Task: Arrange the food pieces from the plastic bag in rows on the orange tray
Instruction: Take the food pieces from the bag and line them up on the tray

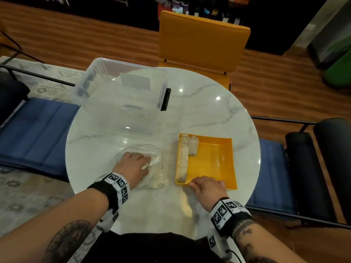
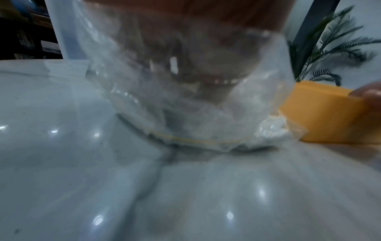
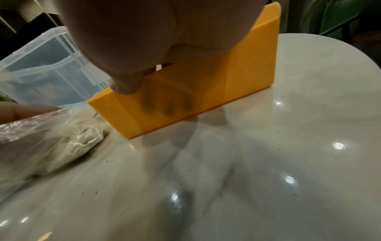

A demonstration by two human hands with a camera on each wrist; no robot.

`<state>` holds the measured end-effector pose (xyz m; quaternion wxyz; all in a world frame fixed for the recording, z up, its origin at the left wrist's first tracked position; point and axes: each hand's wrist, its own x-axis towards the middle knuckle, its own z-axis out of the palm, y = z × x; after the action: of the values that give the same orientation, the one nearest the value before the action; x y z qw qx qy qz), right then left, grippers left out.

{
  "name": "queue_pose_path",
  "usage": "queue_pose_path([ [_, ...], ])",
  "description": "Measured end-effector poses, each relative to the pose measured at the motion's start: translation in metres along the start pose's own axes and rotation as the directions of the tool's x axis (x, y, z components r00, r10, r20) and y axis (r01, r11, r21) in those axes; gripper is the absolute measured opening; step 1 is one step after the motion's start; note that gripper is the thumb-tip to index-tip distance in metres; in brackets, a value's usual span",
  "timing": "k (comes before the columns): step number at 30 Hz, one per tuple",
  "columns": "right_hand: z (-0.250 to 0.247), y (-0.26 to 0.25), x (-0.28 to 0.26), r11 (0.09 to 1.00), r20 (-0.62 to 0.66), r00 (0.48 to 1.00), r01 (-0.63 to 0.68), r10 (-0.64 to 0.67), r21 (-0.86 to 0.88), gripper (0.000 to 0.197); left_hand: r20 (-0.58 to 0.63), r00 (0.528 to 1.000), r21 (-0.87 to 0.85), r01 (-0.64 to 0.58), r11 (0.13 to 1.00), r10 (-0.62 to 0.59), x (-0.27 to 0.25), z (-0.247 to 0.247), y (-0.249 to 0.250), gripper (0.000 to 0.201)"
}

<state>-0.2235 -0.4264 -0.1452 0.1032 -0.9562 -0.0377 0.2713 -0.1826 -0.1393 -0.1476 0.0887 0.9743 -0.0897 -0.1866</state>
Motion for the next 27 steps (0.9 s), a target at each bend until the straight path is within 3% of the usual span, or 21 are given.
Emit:
queue_pose_path([
  [6,-0.004,-0.001,0.000,1.000,0.029,1.000,-0.005,0.005,0.013,0.041,-0.066,0.995,-0.185,0.062,0.981,-0.075,0.006,-0.005,-0.004,0.027],
  [8,-0.004,0.000,0.000,1.000,0.028,1.000,-0.007,0.007,0.012,0.042,-0.143,0.984,-0.326,0.052,0.944,-0.104,0.003,-0.010,-0.001,0.018],
  [11,-0.001,0.000,0.001,1.000,0.029,1.000,-0.011,0.011,0.011,0.042,-0.137,0.972,-0.508,0.096,0.856,-0.191,-0.005,-0.022,0.004,0.013],
  [13,-0.001,0.000,0.002,1.000,0.024,1.000,-0.013,0.013,0.012,0.042,-0.049,0.953,-0.660,0.195,0.726,-0.300,-0.005,-0.028,0.002,0.018],
  [14,-0.001,0.000,0.002,1.000,0.023,1.000,-0.013,0.013,0.011,0.042,0.022,0.936,-0.779,0.237,0.581,-0.353,-0.004,-0.030,0.000,0.024],
  [16,-0.001,0.000,0.002,1.000,0.024,1.000,-0.011,0.011,0.008,0.042,0.139,0.908,-0.954,0.230,0.192,-0.394,-0.004,-0.034,0.002,0.025],
  [17,-0.001,0.000,0.002,1.000,0.026,1.000,-0.011,0.010,0.009,0.042,0.157,0.904,-0.979,0.195,0.055,-0.397,-0.004,-0.037,0.005,0.020],
  [18,-0.001,0.000,0.002,1.000,0.027,1.000,-0.010,0.010,0.009,0.042,0.160,0.902,-0.986,0.166,-0.021,-0.401,-0.006,-0.040,0.007,0.016],
  [23,-0.004,-0.002,-0.001,1.000,0.027,1.000,-0.007,0.007,0.004,0.042,0.182,0.949,-0.959,0.113,-0.261,-0.257,-0.011,-0.058,0.016,0.024],
  [27,-0.008,-0.003,-0.003,1.000,0.023,1.000,0.007,-0.008,0.029,0.040,0.158,0.977,-0.970,0.127,-0.206,-0.141,-0.007,-0.070,0.035,0.024],
])
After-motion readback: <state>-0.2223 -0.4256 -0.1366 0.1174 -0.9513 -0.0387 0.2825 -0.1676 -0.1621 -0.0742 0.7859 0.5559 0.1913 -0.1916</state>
